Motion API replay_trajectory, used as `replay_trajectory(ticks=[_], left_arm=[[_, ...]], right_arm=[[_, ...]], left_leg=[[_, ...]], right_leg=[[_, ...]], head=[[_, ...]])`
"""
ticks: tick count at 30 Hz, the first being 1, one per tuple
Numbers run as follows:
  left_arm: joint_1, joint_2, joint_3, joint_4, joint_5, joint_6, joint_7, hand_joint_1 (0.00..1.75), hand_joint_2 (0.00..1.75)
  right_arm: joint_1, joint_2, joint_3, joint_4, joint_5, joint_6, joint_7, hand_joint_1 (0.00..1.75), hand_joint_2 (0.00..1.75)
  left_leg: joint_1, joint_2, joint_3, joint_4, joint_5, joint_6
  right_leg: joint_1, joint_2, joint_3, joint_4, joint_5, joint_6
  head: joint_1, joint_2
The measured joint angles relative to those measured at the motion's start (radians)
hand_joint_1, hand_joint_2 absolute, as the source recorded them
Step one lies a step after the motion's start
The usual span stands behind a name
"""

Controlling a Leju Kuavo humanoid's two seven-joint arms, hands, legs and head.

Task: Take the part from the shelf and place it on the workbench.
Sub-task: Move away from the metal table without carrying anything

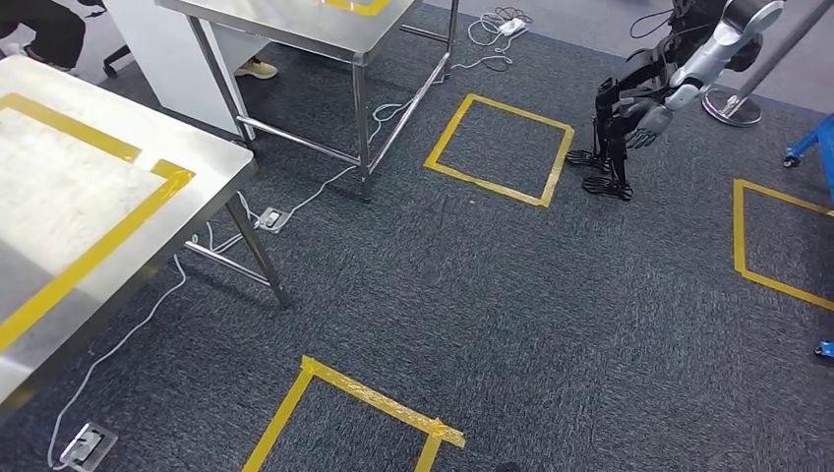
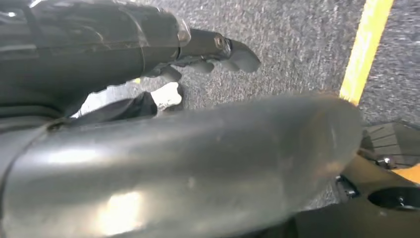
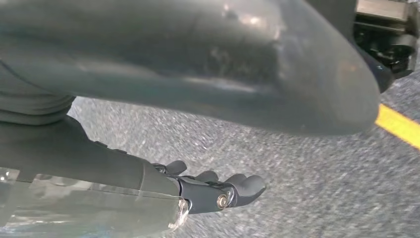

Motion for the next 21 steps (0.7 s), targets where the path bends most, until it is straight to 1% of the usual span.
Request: replay_trajectory(ticks=[1, 2, 4, 5, 6, 7, 8, 9, 10, 11, 12, 13, 14, 15, 16, 17, 18, 19, 20, 21], left_arm=[[0.0, 0.0, -0.001, 0.0, 0.0, 0.0, 0.0, 0.0, 0.0], [-0.001, 0.0, -0.002, 0.0, 0.0, 0.0, 0.0, 0.0, 0.0], [-0.005, -0.002, -0.007, 0.0, 0.002, 0.002, -0.003, 0.0, 0.0], [-0.008, -0.004, -0.011, 0.0, 0.004, 0.003, -0.004, 0.0, 0.0], [-0.01, -0.005, -0.015, 0.0, 0.006, 0.004, -0.004, 0.0, 0.0], [-0.011, -0.005, -0.019, 0.0, 0.008, 0.004, -0.005, 0.0, 0.0], [-0.012, -0.005, -0.02, -0.001, 0.01, 0.005, -0.005, 0.0, 0.0], [-0.011, -0.005, -0.021, -0.001, 0.011, 0.005, -0.005, 0.0, 0.0], [-0.01, -0.004, -0.022, -0.001, 0.012, 0.005, -0.005, 0.0, 0.0], [-0.009, -0.004, -0.022, -0.001, 0.013, 0.005, -0.005, 0.0, 0.0], [-0.007, -0.004, -0.022, 0.0, 0.013, 0.005, -0.005, 0.0, 0.0], [-0.006, -0.003, -0.022, 0.0, 0.013, 0.006, -0.005, 0.0, 0.0], [-0.005, -0.003, -0.023, 0.0, 0.013, 0.006, -0.005, 0.0, 0.0], [-0.005, -0.003, -0.023, 0.0, 0.013, 0.006, -0.005, 0.0, 0.0], [-0.005, -0.002, -0.023, 0.0, 0.013, 0.006, -0.005, 0.0, 0.0], [-0.005, -0.002, -0.023, 0.0, 0.013, 0.006, -0.005, 0.0, 0.0], [-0.005, -0.002, -0.023, 0.0, 0.014, 0.006, -0.005, 0.0, 0.0], [-0.004, -0.003, -0.024, 0.0, 0.014, 0.006, -0.005, 0.0, 0.0], [-0.004, -0.002, -0.025, 0.0, 0.014, 0.006, -0.005, 0.0, 0.0], [-0.004, -0.002, -0.027, 0.0, 0.014, 0.006, -0.005, 0.0, 0.0]], right_arm=[[0.002, 0.0, 0.0, 0.0, 0.0, 0.0, 0.0, 0.0, 0.0], [0.004, 0.0, 0.0, 0.0, 0.0, 0.0, 0.0, 0.0, 0.0], [0.005, -0.003, 0.0, 0.0, 0.0, 0.0, 0.0, 0.0, 0.0], [0.006, -0.004, 0.0, 0.0, 0.0, 0.0, 0.0, 0.0, 0.0], [0.007, -0.006, 0.0, 0.0, 0.0, 0.0, 0.0, 0.0, 0.0], [0.008, -0.007, 0.0, 0.0, 0.0, 0.0, -0.001, 0.0, 0.0], [0.008, -0.008, 0.0, 0.001, 0.0, 0.0, -0.001, 0.0, 0.0], [0.007, -0.008, 0.0, 0.001, 0.0, 0.0, -0.002, 0.0, 0.0], [0.004, -0.008, 0.0, 0.001, 0.0, 0.0, -0.003, 0.0, 0.0], [0.002, -0.008, 0.0, 0.001, 0.0, 0.0, -0.003, 0.0, 0.0], [0.002, -0.008, 0.0, 0.001, 0.0, 0.0, -0.003, 0.0, 0.0], [0.003, -0.007, 0.0, 0.001, 0.0, 0.0, -0.003, 0.0, 0.0], [0.004, -0.007, 0.0, 0.001, 0.0, 0.0, -0.003, 0.0, 0.0], [0.005, -0.007, 0.0, 0.001, 0.0, 0.0, -0.003, 0.0, 0.0], [0.005, -0.007, 0.0, 0.001, 0.0, 0.0, -0.003, 0.0, 0.0], [0.004, -0.007, 0.0, 0.001, 0.0, 0.0, -0.003, 0.0, 0.0], [0.002, -0.008, 0.0, 0.001, 0.0, 0.0, -0.003, 0.0, 0.0], [0.001, -0.008, 0.0, 0.001, 0.0, 0.0, -0.003, 0.0, 0.0], [0.001, -0.008, 0.0, 0.001, 0.0, 0.0, -0.003, 0.0, 0.0], [0.002, -0.008, 0.0, 0.001, 0.0, 0.0, -0.003, 0.0, 0.0]], left_leg=[[0.0, 0.003, 0.002, 0.0, -0.001, 0.0], [-0.001, 0.008, 0.005, 0.0, -0.004, -0.001], [-0.003, 0.029, 0.018, -0.006, -0.012, -0.011], [-0.003, 0.039, 0.026, -0.011, -0.015, -0.018], [-0.003, 0.039, 0.032, -0.014, -0.021, -0.026], [-0.002, 0.02, 0.032, -0.008, -0.028, -0.031], [-0.003, -0.004, 0.023, 0.015, -0.045, -0.033], [-0.002, -0.03, 0.002, 0.058, -0.07, -0.035], [-0.003, -0.046, -0.03, 0.117, -0.097, -0.035], [-0.003, -0.048, -0.066, 0.178, -0.119, -0.036], [-0.003, -0.047, -0.096, 0.221, -0.125, -0.038], [-0.002, -0.045, -0.112, 0.233, -0.111, -0.039], [-0.001, -0.045, -0.109, 0.207, -0.076, -0.042], [0.002, -0.056, -0.091, 0.151, -0.032, -0.045], [0.006, -0.079, -0.07, 0.096, 0.0, -0.047], [0.01, -0.1, -0.051, 0.052, 0.018, -0.047], [0.012, -0.116, -0.039, 0.026, 0.022, -0.044], [0.012, -0.121, -0.035, 0.022, 0.015, -0.038], [0.01, -0.109, -0.033, 0.019, 0.014, -0.03], [0.01, -0.098, -0.03, 0.018, 0.013, -0.024]], right_leg=[[0.0, -0.001, 0.006, -0.014, 0.013, -0.001], [0.0, -0.002, 0.019, -0.043, 0.036, -0.003], [0.012, -0.024, 0.086, -0.186, 0.098, -0.025], [0.018, -0.032, 0.115, -0.248, 0.119, -0.037], [0.021, -0.038, 0.14, -0.3, 0.131, -0.049], [0.02, -0.033, 0.146, -0.311, 0.135, -0.055], [0.017, -0.028, 0.153, -0.322, 0.139, -0.06], [0.014, -0.022, 0.159, -0.33, 0.142, -0.065], [0.015, -0.015, 0.161, -0.332, 0.142, -0.068], [0.016, -0.006, 0.162, -0.332, 0.14, -0.07], [0.016, 0.004, 0.163, -0.33, 0.138, -0.07], [0.016, 0.015, 0.165, -0.328, 0.135, -0.07], [0.014, 0.026, 0.167, -0.323, 0.131, -0.067], [0.012, 0.038, 0.169, -0.317, 0.125, -0.062], [0.011, 0.048, 0.169, -0.308, 0.117, -0.056], [0.01, 0.059, 0.167, -0.297, 0.11, -0.049], [0.009, 0.068, 0.163, -0.29, 0.106, -0.043], [0.008, 0.079, 0.159, -0.287, 0.104, -0.037], [0.006, 0.09, 0.157, -0.286, 0.105, -0.033], [0.005, 0.095, 0.155, -0.286, 0.104, -0.029]], head=[[0.001, 0.0], [0.003, 0.0], [0.011, 0.0], [0.013, 0.0], [0.015, 0.0], [0.014, 0.0], [0.011, 0.0], [0.007, 0.0], [0.001, 0.0], [-0.004, 0.0], [-0.009, 0.0], [-0.012, 0.0], [-0.015, 0.0], [-0.018, 0.0], [-0.024, 0.0], [-0.029, 0.0], [-0.031, 0.0], [-0.033, 0.0], [-0.032, 0.0], [-0.031, 0.0]])
